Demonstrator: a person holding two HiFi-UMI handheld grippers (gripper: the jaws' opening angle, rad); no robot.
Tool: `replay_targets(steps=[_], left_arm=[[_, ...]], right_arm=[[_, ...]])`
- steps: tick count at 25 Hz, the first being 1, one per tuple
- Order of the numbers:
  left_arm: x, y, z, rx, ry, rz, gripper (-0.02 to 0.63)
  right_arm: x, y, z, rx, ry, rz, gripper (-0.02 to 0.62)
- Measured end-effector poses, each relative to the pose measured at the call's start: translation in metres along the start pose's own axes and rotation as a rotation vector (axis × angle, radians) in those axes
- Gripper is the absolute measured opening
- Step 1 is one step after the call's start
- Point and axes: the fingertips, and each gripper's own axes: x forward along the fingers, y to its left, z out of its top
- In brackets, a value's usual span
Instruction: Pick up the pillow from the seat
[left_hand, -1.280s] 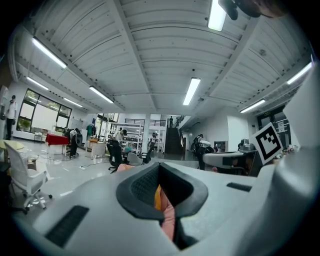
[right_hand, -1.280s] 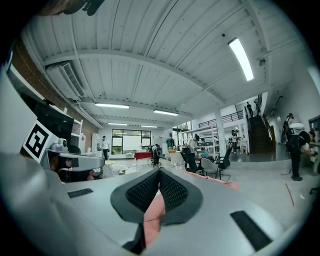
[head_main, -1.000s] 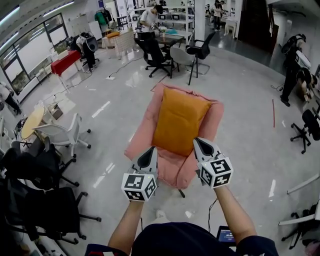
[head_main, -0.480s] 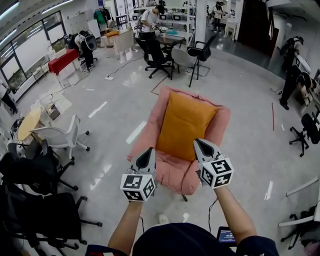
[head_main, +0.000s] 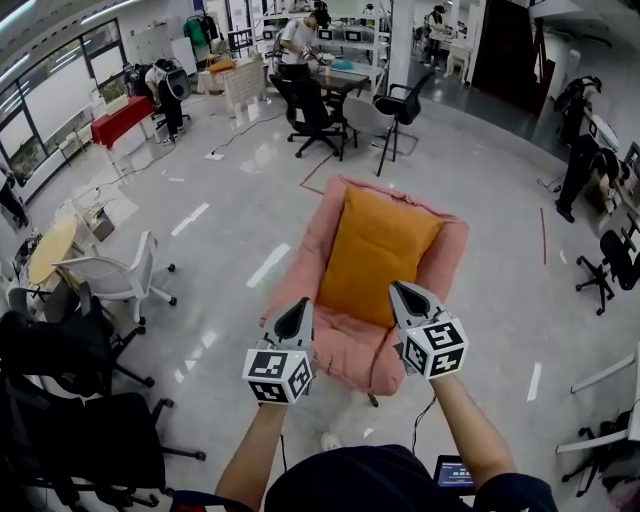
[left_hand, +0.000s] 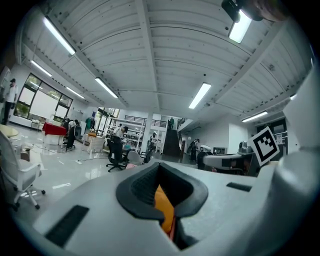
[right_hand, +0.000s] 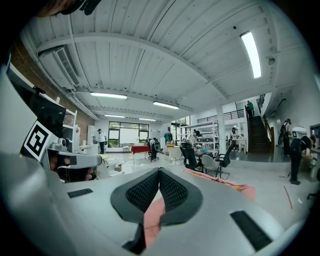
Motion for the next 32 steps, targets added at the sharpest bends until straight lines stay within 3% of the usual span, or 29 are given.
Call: replay_targets(steps=[8,32], left_arm=[[0.002,0.010,-0.010,-0.007,0.027,-0.016,0.003],[0.063,0.018,-0.004,0.011,0.033,-0.026,0.003]], right_arm=[[0.012,0.006,-0.007,0.011,0.017,-0.006,0.017],[0.051,-0.048,0.002,0.033,0.000,-0.027,0.017]])
